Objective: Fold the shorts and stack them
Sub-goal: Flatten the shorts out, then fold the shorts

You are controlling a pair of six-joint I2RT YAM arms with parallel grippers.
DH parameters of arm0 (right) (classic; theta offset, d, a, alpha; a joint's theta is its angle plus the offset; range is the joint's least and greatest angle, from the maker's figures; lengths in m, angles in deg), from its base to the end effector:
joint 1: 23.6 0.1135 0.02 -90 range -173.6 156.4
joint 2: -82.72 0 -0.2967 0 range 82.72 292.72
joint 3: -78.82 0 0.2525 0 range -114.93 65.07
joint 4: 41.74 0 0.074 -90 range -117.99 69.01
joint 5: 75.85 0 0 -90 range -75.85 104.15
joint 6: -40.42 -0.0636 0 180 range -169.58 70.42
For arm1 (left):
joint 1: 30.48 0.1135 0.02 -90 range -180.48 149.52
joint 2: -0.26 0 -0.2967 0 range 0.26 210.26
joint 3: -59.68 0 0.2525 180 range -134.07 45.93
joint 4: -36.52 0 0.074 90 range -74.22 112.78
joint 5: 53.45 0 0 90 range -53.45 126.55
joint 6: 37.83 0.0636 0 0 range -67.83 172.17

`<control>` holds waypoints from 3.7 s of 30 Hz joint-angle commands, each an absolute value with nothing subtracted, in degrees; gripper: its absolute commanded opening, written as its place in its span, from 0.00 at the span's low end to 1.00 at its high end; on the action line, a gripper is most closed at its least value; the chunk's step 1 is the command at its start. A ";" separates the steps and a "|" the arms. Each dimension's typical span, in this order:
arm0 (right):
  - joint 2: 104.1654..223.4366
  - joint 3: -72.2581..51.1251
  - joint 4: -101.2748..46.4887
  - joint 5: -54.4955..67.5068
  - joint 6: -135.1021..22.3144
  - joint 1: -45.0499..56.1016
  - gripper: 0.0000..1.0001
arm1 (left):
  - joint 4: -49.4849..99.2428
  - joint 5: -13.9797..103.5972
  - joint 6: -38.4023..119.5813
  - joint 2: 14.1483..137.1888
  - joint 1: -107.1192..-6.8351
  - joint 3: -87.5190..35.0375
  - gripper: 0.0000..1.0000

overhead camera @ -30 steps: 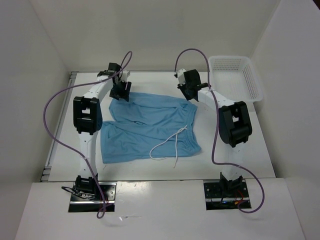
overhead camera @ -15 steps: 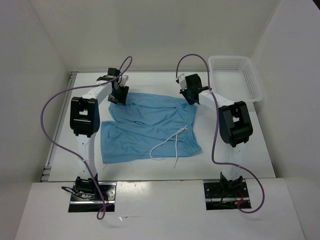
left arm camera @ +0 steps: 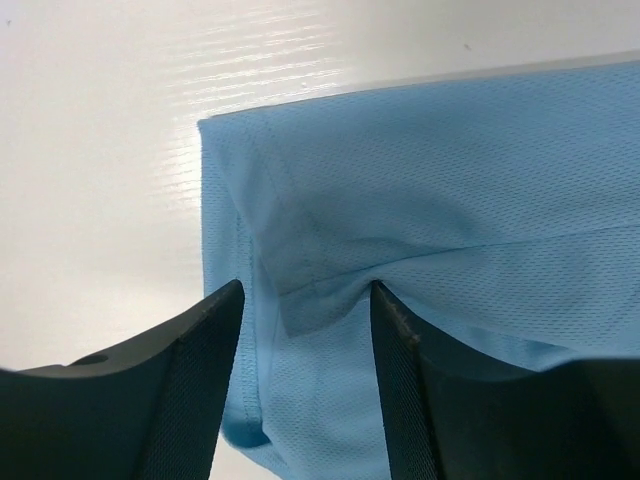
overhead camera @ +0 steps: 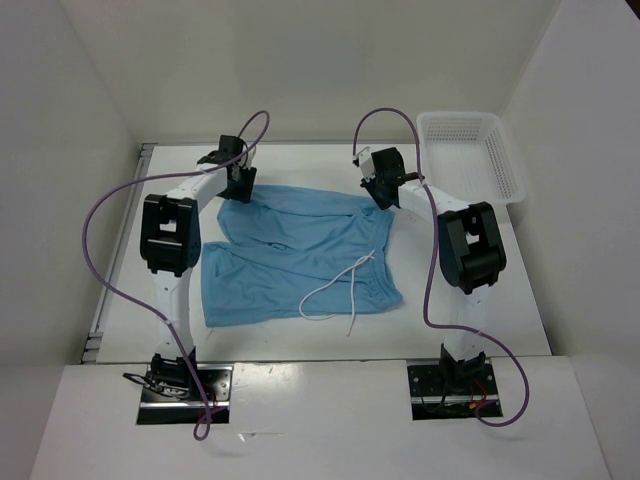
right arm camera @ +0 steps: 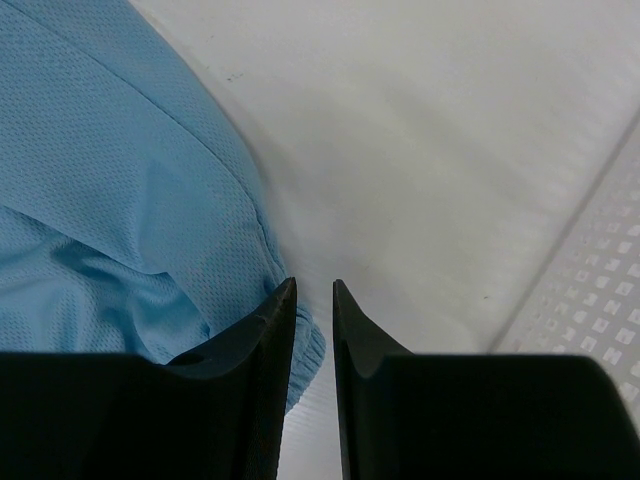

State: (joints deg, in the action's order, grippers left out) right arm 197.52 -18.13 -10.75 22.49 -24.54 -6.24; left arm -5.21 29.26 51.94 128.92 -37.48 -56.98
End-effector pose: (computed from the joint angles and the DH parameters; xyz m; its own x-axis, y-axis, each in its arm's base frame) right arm 0.4560 0.1329 0.2024 -0.5647 -0.6153 -0.5501 -0.4891 0.7863 -0.3775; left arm 0.5304 -0.0570 0.1822 -0.8004 0.0943 -0.5920 0.0432 0.9941 0.0999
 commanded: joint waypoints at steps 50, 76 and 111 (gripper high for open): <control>201.55 -20.01 -1.62 0.17 -25.41 -14.11 0.28 | -1.58 19.94 52.17 125.42 -39.88 -57.61 0.00; 177.65 -18.61 3.99 7.99 -12.67 -9.99 0.00 | -29.15 27.22 52.17 100.82 -35.14 -58.14 0.00; 147.85 16.90 11.21 13.18 14.93 3.37 0.00 | -51.40 32.33 52.17 73.56 -47.34 -20.00 0.02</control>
